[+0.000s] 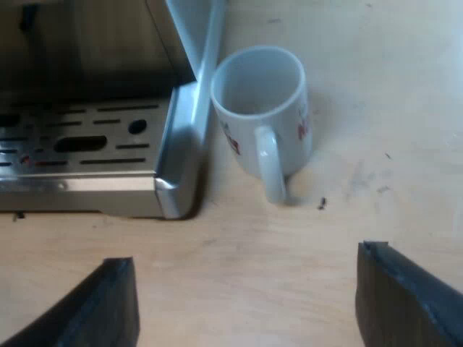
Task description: Place mug into machine
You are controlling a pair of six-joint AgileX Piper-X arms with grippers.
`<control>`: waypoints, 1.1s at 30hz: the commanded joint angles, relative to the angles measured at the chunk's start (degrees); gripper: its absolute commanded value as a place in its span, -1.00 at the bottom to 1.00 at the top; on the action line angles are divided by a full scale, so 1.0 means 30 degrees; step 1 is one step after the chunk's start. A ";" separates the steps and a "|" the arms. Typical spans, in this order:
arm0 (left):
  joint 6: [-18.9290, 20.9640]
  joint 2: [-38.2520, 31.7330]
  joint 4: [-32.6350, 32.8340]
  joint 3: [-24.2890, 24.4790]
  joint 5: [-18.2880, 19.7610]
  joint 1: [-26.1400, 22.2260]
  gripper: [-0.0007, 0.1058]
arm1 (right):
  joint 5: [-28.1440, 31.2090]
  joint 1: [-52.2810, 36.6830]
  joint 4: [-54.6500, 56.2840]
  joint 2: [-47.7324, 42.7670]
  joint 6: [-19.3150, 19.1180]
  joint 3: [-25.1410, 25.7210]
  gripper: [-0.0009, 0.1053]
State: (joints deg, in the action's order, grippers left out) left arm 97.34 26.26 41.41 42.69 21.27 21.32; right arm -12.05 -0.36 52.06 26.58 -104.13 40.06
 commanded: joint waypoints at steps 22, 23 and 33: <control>0.0594 0.3226 -0.3317 0.0162 -0.0076 0.3113 0.38 | 0.0817 -0.0003 -0.5793 0.1142 -0.0059 -0.4383 0.25; 0.0594 0.3226 -0.3351 0.0162 -0.0076 0.3113 0.38 | 0.0833 -0.0003 -0.5935 0.1187 -0.0059 -0.4472 0.25; 0.0594 0.3226 -0.4060 0.0162 -0.0467 0.3113 0.38 | 0.3361 0.2966 -0.8465 0.3827 0.0530 -0.5335 0.25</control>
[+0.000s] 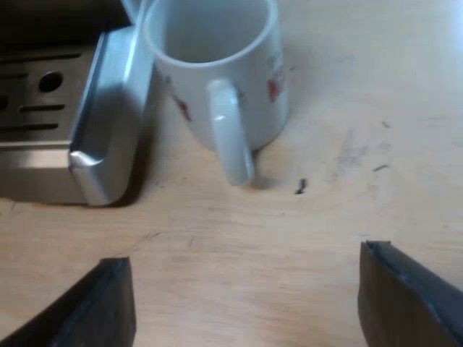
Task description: Place mug into machine
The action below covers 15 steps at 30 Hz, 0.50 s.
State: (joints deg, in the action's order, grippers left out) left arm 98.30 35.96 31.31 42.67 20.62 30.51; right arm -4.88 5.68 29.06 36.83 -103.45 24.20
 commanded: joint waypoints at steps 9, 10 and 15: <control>0.0274 -0.0008 -0.0692 0.0169 -0.0536 0.0047 0.38 | 0.5603 0.5119 -0.6770 0.2667 0.2975 -0.1934 0.25; 0.0274 -0.0008 -0.0692 0.0169 -0.0536 0.0047 0.38 | 0.5812 0.5186 -0.7336 0.2964 0.2983 -0.2145 0.25; 0.0274 -0.0008 -0.0692 0.0169 -0.0536 0.0047 0.38 | 0.6564 0.5179 -0.9566 0.4125 0.3130 -0.2855 0.25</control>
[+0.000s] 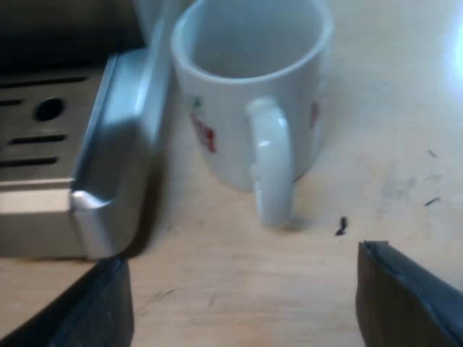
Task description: Place mug into machine
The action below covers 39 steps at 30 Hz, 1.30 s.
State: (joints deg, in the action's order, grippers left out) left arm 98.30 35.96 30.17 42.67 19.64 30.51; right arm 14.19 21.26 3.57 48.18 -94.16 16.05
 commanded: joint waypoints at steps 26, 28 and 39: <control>0.0183 0.0941 -0.0103 0.0169 -0.0164 0.0047 0.38 | 0.1626 -0.0571 -1.0371 0.8848 -0.0352 -0.0510 -0.05; 0.0183 0.1833 -0.0161 0.0169 0.0285 0.0047 0.38 | 0.1626 -0.0571 -1.0901 0.9222 -0.0411 -0.0510 -0.05; -0.0312 0.5144 -0.0165 0.0169 0.1249 0.0097 0.38 | 0.0566 -0.0571 -1.2877 1.0991 -0.1714 -0.0510 -0.05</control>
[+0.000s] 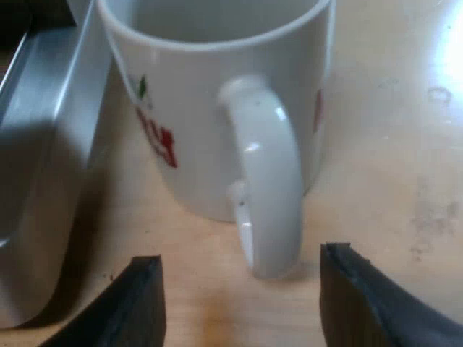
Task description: Place mug into machine
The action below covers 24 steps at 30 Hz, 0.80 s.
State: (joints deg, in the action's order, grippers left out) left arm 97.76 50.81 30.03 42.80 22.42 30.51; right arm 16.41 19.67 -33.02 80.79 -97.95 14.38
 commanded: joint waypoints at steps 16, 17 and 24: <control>-0.0652 0.0655 -0.1271 0.0124 0.0291 0.2885 0.38 | -0.0031 -0.0785 -0.2783 0.1371 -0.0615 0.0424 -0.05; -0.0564 0.0655 -0.1271 0.0124 0.0291 0.2883 0.38 | -0.0191 -0.0967 -0.2783 0.1371 -0.0547 0.0477 -0.05; -0.0509 0.0655 -0.1596 0.0124 0.0291 0.2883 0.38 | -0.2141 -0.2228 -0.2657 0.1371 -0.1618 0.1036 -0.05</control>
State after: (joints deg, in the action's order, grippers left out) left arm 95.78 52.84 26.37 42.80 23.02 38.87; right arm 11.18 13.22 -40.54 85.09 -101.61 16.81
